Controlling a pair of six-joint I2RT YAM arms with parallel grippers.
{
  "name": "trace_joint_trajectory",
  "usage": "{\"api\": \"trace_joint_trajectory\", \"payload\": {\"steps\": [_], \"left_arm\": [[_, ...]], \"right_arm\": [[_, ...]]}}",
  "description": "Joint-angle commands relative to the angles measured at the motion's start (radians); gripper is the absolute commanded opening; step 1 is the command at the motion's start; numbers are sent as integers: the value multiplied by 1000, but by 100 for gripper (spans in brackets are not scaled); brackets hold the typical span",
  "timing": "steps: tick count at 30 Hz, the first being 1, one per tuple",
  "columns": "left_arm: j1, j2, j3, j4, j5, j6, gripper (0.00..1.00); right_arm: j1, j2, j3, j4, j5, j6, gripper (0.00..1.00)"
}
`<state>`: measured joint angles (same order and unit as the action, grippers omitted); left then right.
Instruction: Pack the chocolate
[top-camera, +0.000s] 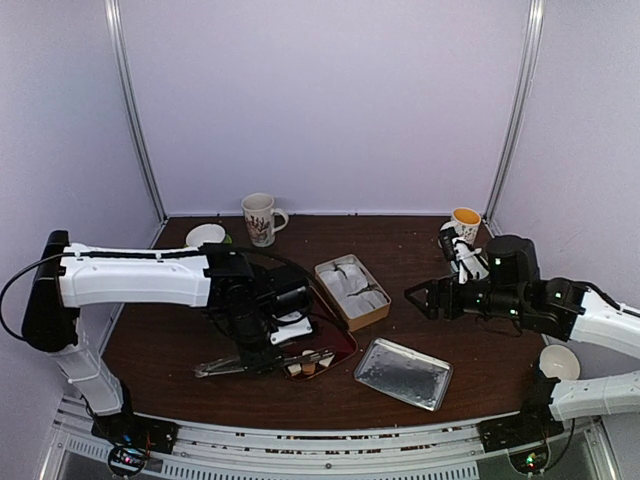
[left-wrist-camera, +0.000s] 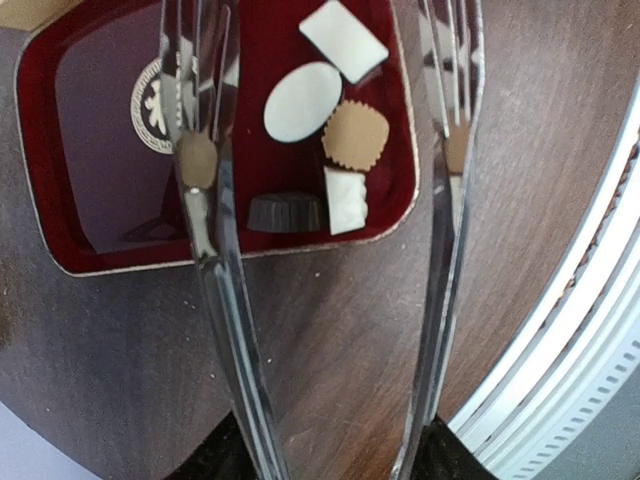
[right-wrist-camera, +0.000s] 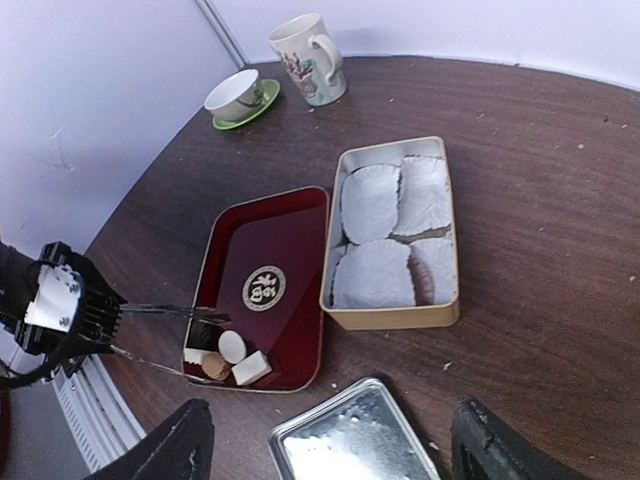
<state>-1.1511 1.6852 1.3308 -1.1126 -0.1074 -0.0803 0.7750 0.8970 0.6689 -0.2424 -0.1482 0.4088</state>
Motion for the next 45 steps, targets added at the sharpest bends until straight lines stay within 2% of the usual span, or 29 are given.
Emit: {"api": "trace_joint_trajectory", "payload": {"steps": [1,5,8,12,18,22,28,31,37,45], "left_arm": [[-1,-82,-24,119,33,-9,54],[0,-121,-81,201,35,-42,54],[9,-146,-123,274,41,-75,55],[79,-146,-167,331,25,-142,56],[195,-126,-258,486,-20,-232,56],[208,-59,-245,593,-34,-243,56],[242,77,-182,657,-100,-263,56],[253,124,-167,669,-102,-265,61],[256,123,-197,726,-70,-275,72],[257,79,-257,745,-61,-304,73]], "right_arm": [[29,49,-67,181,-160,91,82],[84,125,-99,347,-183,171,81],[141,209,-78,402,-170,194,79],[170,254,-41,385,-103,195,79],[170,213,-61,363,-32,192,80],[171,189,-67,327,4,182,80],[170,140,-79,307,66,188,80],[170,117,-76,275,86,182,80],[169,75,-89,249,119,171,81],[170,74,-52,198,135,138,82]]}}
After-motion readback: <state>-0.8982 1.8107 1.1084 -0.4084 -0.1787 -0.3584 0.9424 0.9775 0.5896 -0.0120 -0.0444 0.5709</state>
